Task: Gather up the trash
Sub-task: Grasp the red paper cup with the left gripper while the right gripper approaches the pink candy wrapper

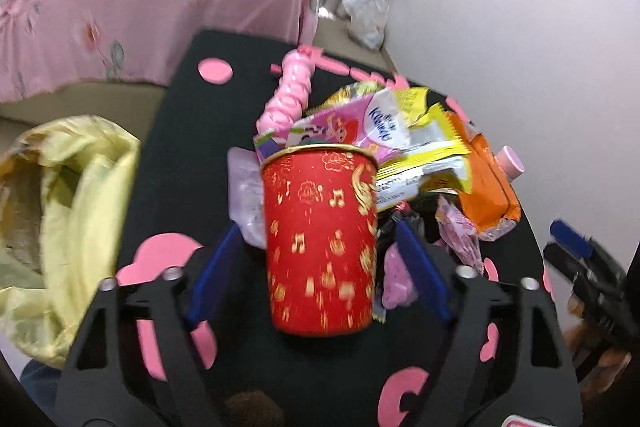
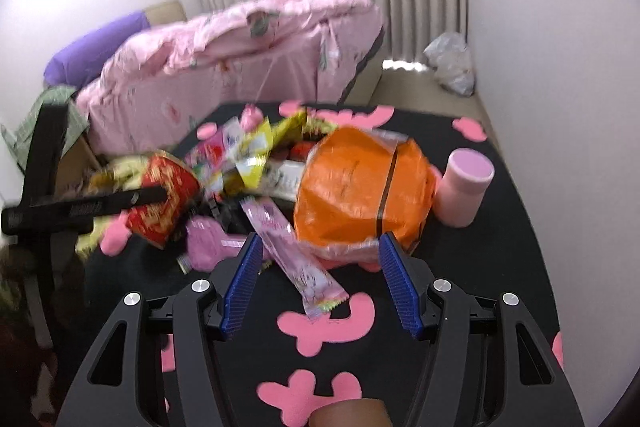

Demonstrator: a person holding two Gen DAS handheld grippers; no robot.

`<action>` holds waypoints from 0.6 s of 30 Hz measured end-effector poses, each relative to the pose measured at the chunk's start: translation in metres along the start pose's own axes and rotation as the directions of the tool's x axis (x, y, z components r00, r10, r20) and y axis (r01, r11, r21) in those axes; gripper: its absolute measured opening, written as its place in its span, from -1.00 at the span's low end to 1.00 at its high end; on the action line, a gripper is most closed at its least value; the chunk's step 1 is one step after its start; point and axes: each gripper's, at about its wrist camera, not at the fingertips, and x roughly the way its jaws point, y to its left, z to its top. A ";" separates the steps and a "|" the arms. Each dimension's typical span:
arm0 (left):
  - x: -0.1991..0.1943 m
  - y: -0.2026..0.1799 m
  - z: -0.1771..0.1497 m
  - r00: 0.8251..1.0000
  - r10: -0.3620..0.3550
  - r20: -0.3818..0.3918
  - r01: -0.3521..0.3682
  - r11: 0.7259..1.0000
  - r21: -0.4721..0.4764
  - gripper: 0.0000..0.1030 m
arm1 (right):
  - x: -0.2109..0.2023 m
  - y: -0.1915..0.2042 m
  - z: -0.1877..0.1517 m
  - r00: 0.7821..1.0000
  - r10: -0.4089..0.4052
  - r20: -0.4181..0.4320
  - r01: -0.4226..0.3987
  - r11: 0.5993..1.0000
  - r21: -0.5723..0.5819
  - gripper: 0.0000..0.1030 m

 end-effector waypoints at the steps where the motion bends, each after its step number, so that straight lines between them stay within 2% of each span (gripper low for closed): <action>1: 0.004 0.002 0.001 1.000 0.005 -0.010 -0.005 1.000 -0.007 0.21 | 0.004 0.002 -0.002 1.000 -0.015 -0.015 0.015 1.000 -0.026 0.11; 2: 0.008 0.003 0.001 1.000 0.006 -0.020 -0.007 1.000 -0.013 0.09 | 0.007 0.004 -0.004 0.999 -0.027 -0.025 0.026 0.998 -0.055 0.11; 5: 0.003 0.003 -0.008 0.999 -0.028 -0.026 0.028 1.000 0.004 0.07 | 0.013 0.014 -0.011 0.997 -0.059 -0.047 0.053 0.990 -0.134 0.11; 10: -0.031 -0.001 -0.042 0.994 -0.108 -0.034 0.110 0.991 0.071 0.06 | 0.022 0.019 -0.017 0.994 -0.094 -0.050 0.084 0.981 -0.175 0.11; 14: -0.051 -0.009 -0.069 0.989 -0.143 -0.049 0.148 0.980 0.131 0.07 | 0.024 0.022 -0.015 0.999 -0.014 -0.052 0.006 0.987 -0.162 0.11; 18: -0.057 -0.010 -0.084 0.988 -0.142 -0.063 0.150 0.978 0.142 0.07 | 0.032 0.025 -0.016 0.997 0.038 -0.067 -0.050 0.983 -0.177 0.11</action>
